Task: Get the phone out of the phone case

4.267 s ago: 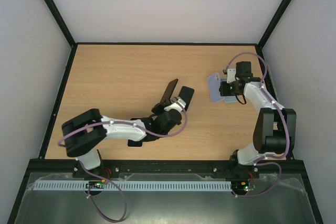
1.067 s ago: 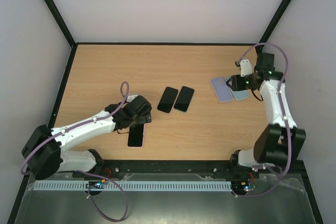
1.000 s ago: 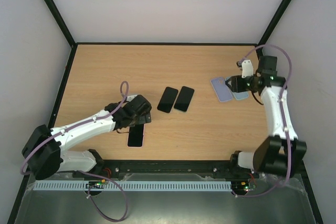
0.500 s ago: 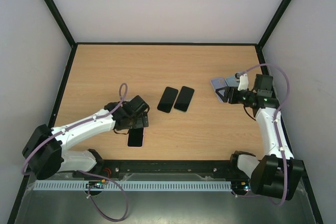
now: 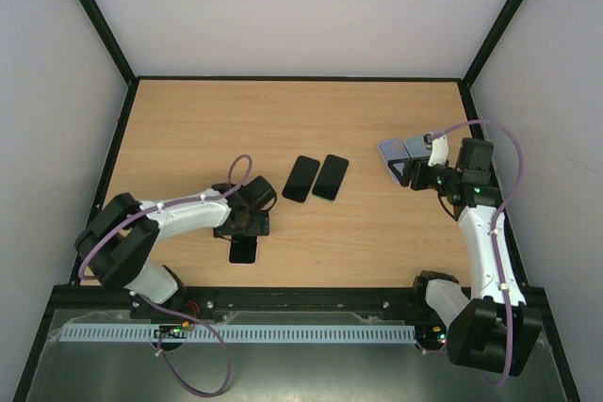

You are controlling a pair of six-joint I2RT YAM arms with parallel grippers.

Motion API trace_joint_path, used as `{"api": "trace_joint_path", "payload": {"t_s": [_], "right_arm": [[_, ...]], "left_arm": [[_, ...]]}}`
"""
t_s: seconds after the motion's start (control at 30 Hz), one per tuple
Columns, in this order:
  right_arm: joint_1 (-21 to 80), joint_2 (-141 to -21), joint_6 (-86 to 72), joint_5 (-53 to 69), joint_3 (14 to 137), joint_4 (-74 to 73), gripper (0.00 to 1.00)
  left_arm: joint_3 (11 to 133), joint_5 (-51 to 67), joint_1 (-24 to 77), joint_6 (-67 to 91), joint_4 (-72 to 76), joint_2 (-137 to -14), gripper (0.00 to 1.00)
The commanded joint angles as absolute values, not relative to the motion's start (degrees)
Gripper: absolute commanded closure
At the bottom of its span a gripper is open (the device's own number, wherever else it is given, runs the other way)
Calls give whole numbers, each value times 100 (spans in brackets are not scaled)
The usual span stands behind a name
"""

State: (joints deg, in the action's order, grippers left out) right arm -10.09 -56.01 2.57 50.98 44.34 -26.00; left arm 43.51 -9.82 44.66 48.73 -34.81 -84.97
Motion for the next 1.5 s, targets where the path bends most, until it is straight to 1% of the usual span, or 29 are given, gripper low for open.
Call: {"api": "trace_joint_path", "payload": {"t_s": [0.0,0.1,0.2,0.33,0.4,0.47,0.53,0.6,0.67,0.7,0.8,0.83,0.87,0.9,1.0,1.13,1.27,1.3,1.37,1.47], "right_arm": [[-984,-5589,304,5015,4425,-2447,34],[-984,-5611,313,4992,4412,-2437,34],[-984,-5662,313,4977,4421,-2448,34],[-984,-5743,345,4958,4456,-2492,34],[-984,-5757,346,4955,4456,-2502,34],[-984,-5757,344,4941,4456,-2496,34],[-985,-5756,327,4939,4448,-2483,34],[-985,-5749,329,4926,4447,-2479,35],[-984,-5740,327,4930,4435,-2474,35],[-984,-5735,330,4934,4430,-2463,35],[-984,-5706,325,4970,4430,-2465,35],[-984,-5704,333,4993,4434,-2466,35],[-984,-5696,334,5013,4442,-2474,35],[-984,-5698,339,5029,4444,-2482,35],[-984,-5687,353,5038,4456,-2488,35],[-984,-5657,372,4991,4443,-2503,35],[-987,-5625,361,4980,4430,-2486,36],[-985,-5632,365,4974,4430,-2483,36],[-984,-5634,372,4966,4422,-2487,36],[-984,-5641,377,4970,4421,-2487,36]], "left_arm": [[4577,-923,4248,4444,-3173,-8885,0],[4723,-774,4228,4147,-2924,-9100,0],[4817,-220,4354,3853,-2488,-9176,1],[5075,421,5019,3724,-2148,-9210,2],[5253,524,5458,3701,-2143,-9207,3],[5462,392,6065,3607,-2208,-9138,4],[5688,12,6467,3642,-2434,-9014,4],[5808,-647,6740,4087,-2778,-8816,4],[5730,-749,6939,4684,-3033,-8571,6],[5613,-679,7082,5010,-3084,-8463,9],[5138,-14,7415,5658,-3046,-8280,34],[4988,4,7530,5831,-3079,-8253,38],[4903,-25,7654,5979,-3104,-8227,40],[4811,-48,7711,6075,-3098,-8212,40],[4523,-41,7745,6361,-2909,-8198,34],[4253,102,7726,6586,-2457,-8263,34],[4121,168,7537,6558,-2387,-8527,33],[4095,111,7466,6565,-2418,-8543,32],[4021,-78,7295,6547,-2507,-8512,25],[3887,-459,6831,6493,-2679,-8299,19]]}}
